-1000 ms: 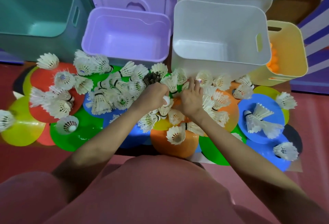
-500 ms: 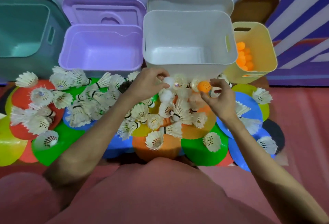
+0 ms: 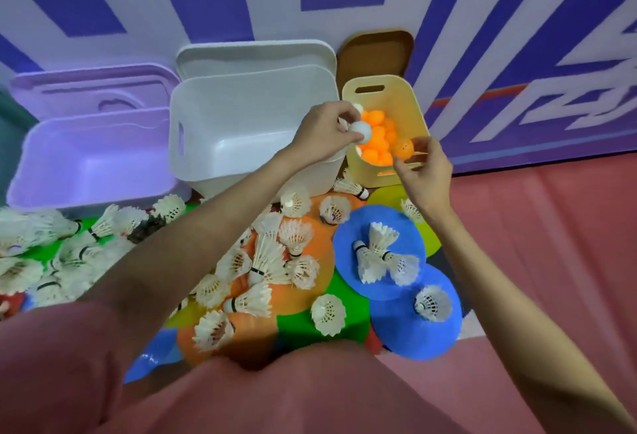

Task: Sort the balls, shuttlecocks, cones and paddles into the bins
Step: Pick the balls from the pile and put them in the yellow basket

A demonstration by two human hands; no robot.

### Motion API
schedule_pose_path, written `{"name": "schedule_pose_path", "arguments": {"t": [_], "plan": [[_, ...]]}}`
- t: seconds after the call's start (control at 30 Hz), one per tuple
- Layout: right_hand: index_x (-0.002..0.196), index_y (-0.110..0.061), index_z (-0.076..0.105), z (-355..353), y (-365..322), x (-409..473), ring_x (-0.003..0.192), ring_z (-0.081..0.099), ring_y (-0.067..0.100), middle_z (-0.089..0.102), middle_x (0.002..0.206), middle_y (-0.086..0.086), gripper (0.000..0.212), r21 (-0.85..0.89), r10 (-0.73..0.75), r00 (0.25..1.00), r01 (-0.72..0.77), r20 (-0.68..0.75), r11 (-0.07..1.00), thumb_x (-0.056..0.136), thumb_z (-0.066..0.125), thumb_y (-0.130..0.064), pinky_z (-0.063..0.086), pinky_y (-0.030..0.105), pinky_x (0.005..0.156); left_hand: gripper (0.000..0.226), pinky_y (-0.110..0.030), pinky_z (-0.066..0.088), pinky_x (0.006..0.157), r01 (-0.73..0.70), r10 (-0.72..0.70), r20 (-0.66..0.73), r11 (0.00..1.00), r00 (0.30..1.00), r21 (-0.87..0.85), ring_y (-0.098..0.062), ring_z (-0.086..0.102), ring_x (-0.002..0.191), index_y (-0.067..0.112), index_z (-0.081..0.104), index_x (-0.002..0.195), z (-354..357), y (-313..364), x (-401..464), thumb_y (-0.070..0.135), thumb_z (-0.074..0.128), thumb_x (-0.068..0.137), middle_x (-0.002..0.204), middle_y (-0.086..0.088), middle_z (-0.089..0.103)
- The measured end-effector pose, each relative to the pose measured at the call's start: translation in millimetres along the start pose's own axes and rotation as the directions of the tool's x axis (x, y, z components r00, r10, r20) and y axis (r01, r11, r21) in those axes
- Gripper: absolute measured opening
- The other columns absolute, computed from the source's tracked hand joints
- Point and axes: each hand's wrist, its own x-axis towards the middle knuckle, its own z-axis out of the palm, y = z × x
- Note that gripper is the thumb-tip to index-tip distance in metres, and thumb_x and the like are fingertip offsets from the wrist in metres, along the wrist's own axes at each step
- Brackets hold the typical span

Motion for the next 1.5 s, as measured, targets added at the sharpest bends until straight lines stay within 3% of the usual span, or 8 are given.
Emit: {"name": "schedule_pose_path", "arguments": {"t": [0.2,0.43,0.63,0.87,1.0,1.17,1.3,1.5], "plan": [[0.12,-0.005,0.054,-8,7,54,0.089,0.063,0.022,0.061,0.117,0.01,0.046,-0.128,0.044,0.999,-0.04,0.027,0.991,0.083,0.069,-0.027,0.045,0.028,0.072,0.038,-0.03,0.05,0.078,-0.043,0.039,0.022,0.983,0.999,0.177,-0.016,0.064,0.092,0.016,0.064,0.114,35,17,50,0.033,0.071,0.081,0.113,0.0,0.067],[0.114,-0.006,0.056,14,0,16,0.086,0.063,0.019,0.063,0.111,0.008,0.031,-0.094,-0.099,0.976,0.119,0.192,0.988,0.087,0.062,-0.021,0.053,0.038,0.071,0.026,-0.032,0.053,0.077,-0.118,0.125,-0.018,0.969,0.992,0.218,-0.012,0.062,0.089,0.015,0.063,0.115,7,-11,-18,0.024,0.058,0.091,0.109,-0.001,0.066],[0.114,-0.007,0.056,53,-24,-38,0.085,0.061,0.016,0.061,0.106,0.005,0.027,0.053,-0.268,0.867,0.271,0.42,0.961,0.089,0.059,-0.017,0.053,0.035,0.07,0.018,-0.034,0.056,0.077,0.153,-0.132,-0.139,0.976,0.981,0.156,-0.012,0.064,0.081,0.011,0.068,0.106,-37,-64,-122,0.017,0.06,0.091,0.096,-0.002,0.07],[0.115,-0.007,0.055,96,-47,-85,0.091,0.059,0.023,0.06,0.107,0.009,0.028,0.008,-0.289,0.717,0.368,0.635,0.93,0.089,0.058,-0.017,0.049,0.035,0.075,0.017,-0.035,0.053,0.07,0.378,-0.34,-0.172,0.871,0.925,0.314,-0.022,0.065,0.082,0.008,0.068,0.1,-49,-117,-194,0.02,0.062,0.089,0.092,-0.007,0.07],[0.116,-0.008,0.055,112,-56,-100,0.092,0.059,0.024,0.059,0.108,0.01,0.03,-0.032,-0.278,0.662,0.416,0.696,0.909,0.089,0.057,-0.018,0.048,0.035,0.077,0.028,-0.038,0.052,0.074,0.466,-0.469,-0.092,0.798,0.878,0.381,-0.027,0.063,0.091,0.005,0.066,0.105,-44,-126,-197,0.027,0.064,0.088,0.1,-0.01,0.069],[0.118,-0.007,0.055,127,-71,-112,0.097,0.058,0.026,0.058,0.109,0.011,0.032,-0.083,-0.256,0.629,0.458,0.734,0.885,0.088,0.057,-0.018,0.048,0.035,0.077,0.038,-0.042,0.051,0.075,0.47,-0.511,-0.016,0.777,0.859,0.418,-0.029,0.061,0.09,0.004,0.063,0.099,-41,-135,-192,0.039,0.067,0.085,0.097,-0.012,0.066],[0.122,-0.006,0.054,139,-83,-118,0.109,0.051,0.029,0.053,0.116,0.013,0.036,-0.108,-0.276,0.595,0.528,0.755,0.842,0.087,0.058,-0.013,0.048,0.039,0.085,0.037,-0.038,0.049,0.082,0.513,-0.543,0.015,0.802,0.84,0.305,-0.026,0.059,0.1,0.006,0.063,0.104,-45,-136,-189,0.035,0.07,0.081,0.106,-0.01,0.064],[0.105,-0.008,0.067,168,-100,-117,0.117,0.046,0.042,0.047,0.128,0.025,0.033,-0.22,-0.411,0.621,0.692,0.667,0.688,0.073,0.072,-0.005,0.046,0.044,0.092,0.031,-0.033,0.049,0.081,0.434,-0.411,-0.195,0.896,0.89,0.093,-0.023,0.061,0.096,0.01,0.067,0.106,-74,-137,-212,0.025,0.074,0.08,0.106,-0.006,0.068]]}}
